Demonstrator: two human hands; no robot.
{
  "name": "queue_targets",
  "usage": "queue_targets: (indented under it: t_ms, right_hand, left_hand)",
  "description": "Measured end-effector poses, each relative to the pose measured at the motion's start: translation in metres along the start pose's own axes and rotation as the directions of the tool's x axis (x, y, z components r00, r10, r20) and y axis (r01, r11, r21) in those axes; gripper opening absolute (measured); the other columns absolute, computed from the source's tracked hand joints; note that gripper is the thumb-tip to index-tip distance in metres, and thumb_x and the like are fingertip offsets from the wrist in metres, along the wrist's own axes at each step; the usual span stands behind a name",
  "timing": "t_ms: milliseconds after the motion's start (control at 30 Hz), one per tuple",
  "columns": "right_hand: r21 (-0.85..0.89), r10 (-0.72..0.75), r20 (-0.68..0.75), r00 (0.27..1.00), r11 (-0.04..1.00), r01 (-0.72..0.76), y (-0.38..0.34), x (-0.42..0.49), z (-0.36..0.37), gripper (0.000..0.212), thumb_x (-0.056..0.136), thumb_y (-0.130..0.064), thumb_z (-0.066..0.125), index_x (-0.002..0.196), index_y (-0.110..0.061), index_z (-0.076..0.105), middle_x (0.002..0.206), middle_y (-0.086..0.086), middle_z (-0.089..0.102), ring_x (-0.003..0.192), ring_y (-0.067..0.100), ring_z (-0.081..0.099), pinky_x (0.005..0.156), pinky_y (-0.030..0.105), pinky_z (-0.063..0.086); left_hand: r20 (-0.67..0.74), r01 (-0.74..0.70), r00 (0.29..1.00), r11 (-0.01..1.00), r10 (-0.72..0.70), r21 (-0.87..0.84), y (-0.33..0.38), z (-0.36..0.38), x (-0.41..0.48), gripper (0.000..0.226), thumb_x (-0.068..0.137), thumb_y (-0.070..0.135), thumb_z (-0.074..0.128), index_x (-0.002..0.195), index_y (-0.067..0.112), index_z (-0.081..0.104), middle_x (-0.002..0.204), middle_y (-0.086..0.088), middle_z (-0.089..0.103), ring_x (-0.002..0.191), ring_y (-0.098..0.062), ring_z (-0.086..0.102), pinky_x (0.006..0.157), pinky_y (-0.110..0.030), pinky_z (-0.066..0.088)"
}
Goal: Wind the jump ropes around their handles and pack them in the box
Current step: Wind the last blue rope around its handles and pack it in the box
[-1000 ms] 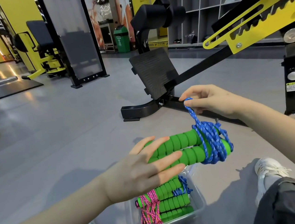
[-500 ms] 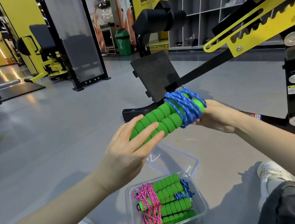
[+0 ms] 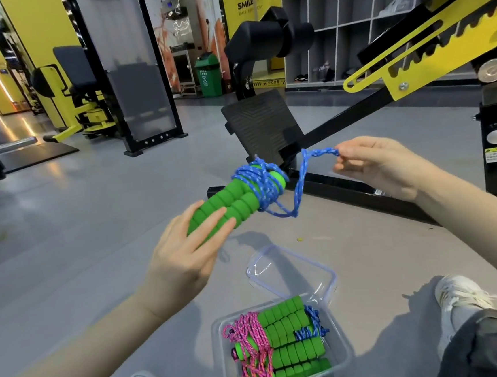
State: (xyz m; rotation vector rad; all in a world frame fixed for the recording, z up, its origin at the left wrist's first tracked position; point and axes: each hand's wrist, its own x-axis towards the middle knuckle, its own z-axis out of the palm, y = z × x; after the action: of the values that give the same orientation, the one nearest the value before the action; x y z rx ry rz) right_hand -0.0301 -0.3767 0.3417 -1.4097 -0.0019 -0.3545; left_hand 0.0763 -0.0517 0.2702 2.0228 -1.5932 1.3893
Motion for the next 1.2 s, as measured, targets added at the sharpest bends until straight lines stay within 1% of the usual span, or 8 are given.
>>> queue_targets:
  t_ms: [100, 233, 300, 400, 500, 733, 933, 1200]
  right_hand:
    - [-0.098, -0.051, -0.015, 0.999, 0.994, 0.049, -0.007, -0.001, -0.010, 0.048, 0.037, -0.041, 0.092, 0.073, -0.014, 0.076, 0.066, 0.002, 0.066, 0.064, 0.013, 0.064, 0.075, 0.024, 0.056]
    - [-0.141, -0.081, 0.129, 0.988, 0.985, 0.099, -0.025, -0.004, -0.001, 0.028, 0.055, -0.031, 0.081, 0.075, -0.013, 0.075, 0.064, 0.002, 0.064, 0.062, 0.011, 0.060, 0.073, 0.023, 0.055]
    - [-0.338, 0.008, 0.297, 0.955, 0.936, 0.097, -0.045, -0.013, 0.007, 0.019, 0.065, -0.021, 0.071, 0.075, -0.004, 0.070, 0.060, 0.006, 0.062, 0.059, 0.012, 0.059, 0.068, 0.020, 0.052]
    - [-0.689, 0.310, 0.478, 0.822, 0.713, 0.132, -0.071, -0.029, 0.018, 0.007, 0.072, -0.011, 0.067, 0.075, -0.005, 0.070, 0.061, 0.007, 0.066, 0.059, 0.014, 0.061, 0.067, 0.017, 0.049]
    - [-0.675, 0.391, 0.581, 0.714, 0.722, 0.154, -0.087, -0.043, 0.029, 0.007, 0.074, -0.012, 0.069, 0.079, -0.008, 0.071, 0.062, 0.005, 0.068, 0.058, 0.013, 0.063, 0.062, 0.015, 0.049]
    - [-0.315, -0.081, 0.623, 0.778, 0.884, 0.344, -0.092, -0.036, 0.036, 0.023, 0.070, -0.032, 0.078, 0.085, -0.014, 0.074, 0.068, 0.008, 0.068, 0.065, 0.017, 0.064, 0.070, 0.024, 0.053]
    - [-0.212, -0.269, 0.398, 0.877, 0.903, 0.373, -0.063, -0.015, 0.039, 0.014, 0.069, -0.022, 0.071, 0.082, -0.018, 0.074, 0.069, 0.002, 0.068, 0.066, 0.015, 0.063, 0.073, 0.024, 0.052]
    - [-0.381, -0.140, 0.151, 0.979, 0.905, 0.188, -0.004, -0.001, 0.019, 0.005, 0.078, -0.009, 0.066, 0.083, -0.007, 0.065, 0.067, 0.001, 0.068, 0.064, 0.011, 0.062, 0.071, 0.023, 0.052]
  left_hand:
    - [-0.016, -0.028, 0.999, 0.999, 0.029, 0.032, -0.007, -0.002, 0.000, 0.037, 0.087, 0.002, 0.054, 0.123, 0.009, 0.054, 0.119, -0.014, 0.066, 0.108, -0.046, 0.055, 0.087, -0.050, 0.049]
    - [0.017, -0.073, 0.997, 0.997, 0.073, -0.021, 0.007, 0.008, 0.004, 0.038, 0.086, 0.000, 0.053, 0.123, 0.009, 0.054, 0.121, -0.013, 0.065, 0.108, -0.047, 0.057, 0.088, -0.050, 0.049]
    - [0.013, 0.039, 0.999, 0.996, -0.038, -0.080, 0.010, 0.013, 0.005, 0.042, 0.084, 0.000, 0.056, 0.125, 0.010, 0.053, 0.122, -0.012, 0.064, 0.110, -0.044, 0.057, 0.092, -0.048, 0.048]
    - [-0.015, 0.289, 0.954, 0.933, -0.299, -0.216, 0.006, 0.016, 0.008, 0.037, 0.088, 0.010, 0.052, 0.125, 0.008, 0.056, 0.122, -0.014, 0.063, 0.111, -0.034, 0.055, 0.108, -0.033, 0.036]
    - [0.019, 0.449, 0.889, 0.862, -0.458, -0.236, -0.006, 0.015, 0.010, 0.040, 0.088, 0.018, 0.048, 0.122, 0.003, 0.062, 0.123, -0.014, 0.063, 0.110, -0.032, 0.052, 0.106, -0.020, 0.028]
    - [0.167, 0.007, 0.986, 0.999, 0.000, -0.039, 0.002, 0.025, -0.003, 0.044, 0.082, 0.007, 0.044, 0.125, 0.015, 0.050, 0.121, -0.008, 0.065, 0.110, -0.041, 0.051, 0.083, -0.049, 0.052]
    - [0.228, -0.408, 0.882, 0.911, 0.412, -0.067, 0.039, 0.008, 0.002, 0.044, 0.091, 0.002, 0.040, 0.133, 0.016, 0.045, 0.137, -0.004, 0.047, 0.125, -0.043, 0.043, 0.096, -0.056, 0.044]
    - [-0.041, -0.312, 0.949, 0.913, 0.312, -0.263, 0.067, -0.026, 0.029, 0.031, 0.099, 0.009, 0.041, 0.127, 0.013, 0.055, 0.136, -0.005, 0.052, 0.127, -0.044, 0.045, 0.097, -0.055, 0.042]
